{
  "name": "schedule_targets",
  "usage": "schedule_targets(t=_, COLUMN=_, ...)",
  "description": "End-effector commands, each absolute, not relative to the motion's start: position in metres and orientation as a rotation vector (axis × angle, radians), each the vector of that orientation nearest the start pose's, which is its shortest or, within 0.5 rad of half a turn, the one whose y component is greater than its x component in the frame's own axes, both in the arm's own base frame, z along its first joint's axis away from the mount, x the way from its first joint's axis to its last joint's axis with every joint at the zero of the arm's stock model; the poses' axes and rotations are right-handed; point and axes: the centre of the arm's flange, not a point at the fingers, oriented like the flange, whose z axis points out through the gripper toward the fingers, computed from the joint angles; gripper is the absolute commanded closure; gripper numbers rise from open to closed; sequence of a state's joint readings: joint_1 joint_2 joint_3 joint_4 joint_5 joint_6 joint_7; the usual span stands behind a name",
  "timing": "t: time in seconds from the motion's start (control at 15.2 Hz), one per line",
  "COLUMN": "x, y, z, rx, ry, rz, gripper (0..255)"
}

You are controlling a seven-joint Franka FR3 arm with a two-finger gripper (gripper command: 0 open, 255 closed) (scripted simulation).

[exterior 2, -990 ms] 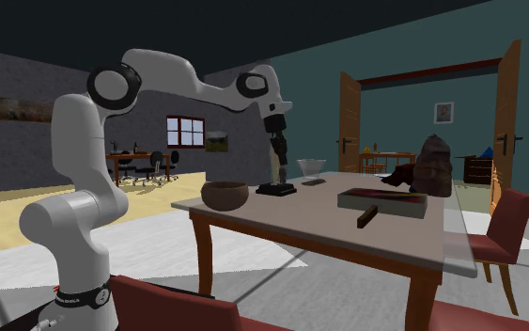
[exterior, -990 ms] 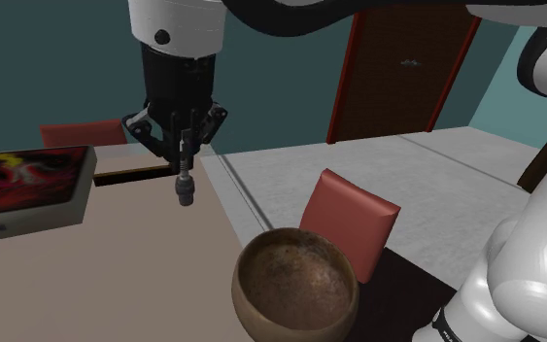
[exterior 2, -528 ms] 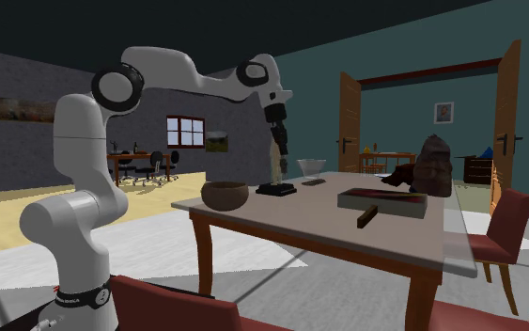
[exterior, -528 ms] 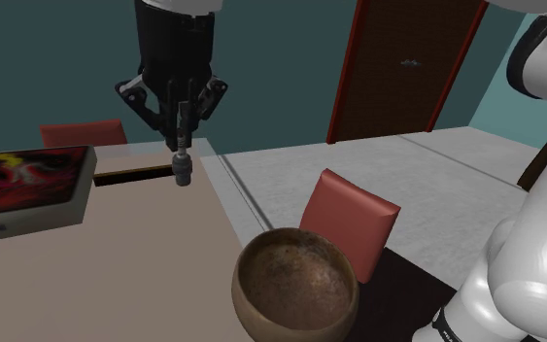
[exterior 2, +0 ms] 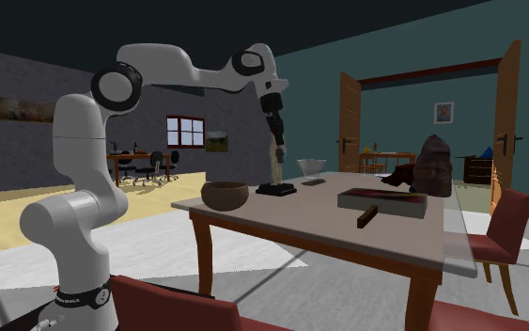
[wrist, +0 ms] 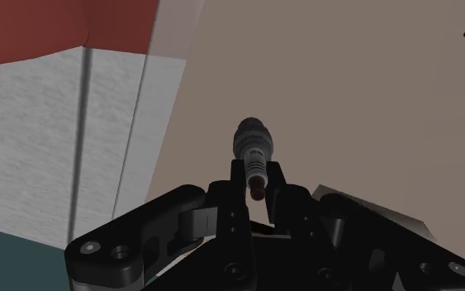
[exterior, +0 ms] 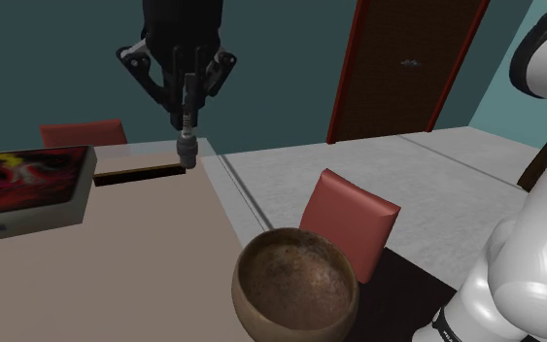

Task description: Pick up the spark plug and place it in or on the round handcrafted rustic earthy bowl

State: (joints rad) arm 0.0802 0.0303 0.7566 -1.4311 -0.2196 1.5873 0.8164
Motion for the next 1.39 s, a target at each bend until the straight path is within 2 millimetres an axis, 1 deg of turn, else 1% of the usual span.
schedule_targets(t=0.0, x=0.374, y=0.391, z=0.686, rx=-3.155, ry=-0.012, rz=-0.374, gripper=255)
schedule_targets(t=0.73, x=0.236, y=0.355, z=0.710, rx=-3.155, ry=-0.012, rz=-0.374, gripper=255)
schedule_targets(t=0.79, x=0.214, y=0.349, z=0.713, rx=-3.155, ry=-0.012, rz=-0.374, gripper=255)
schedule_targets(t=1.32, x=0.214, y=0.349, z=0.671, rx=-3.155, ry=-0.012, rz=-0.374, gripper=255)
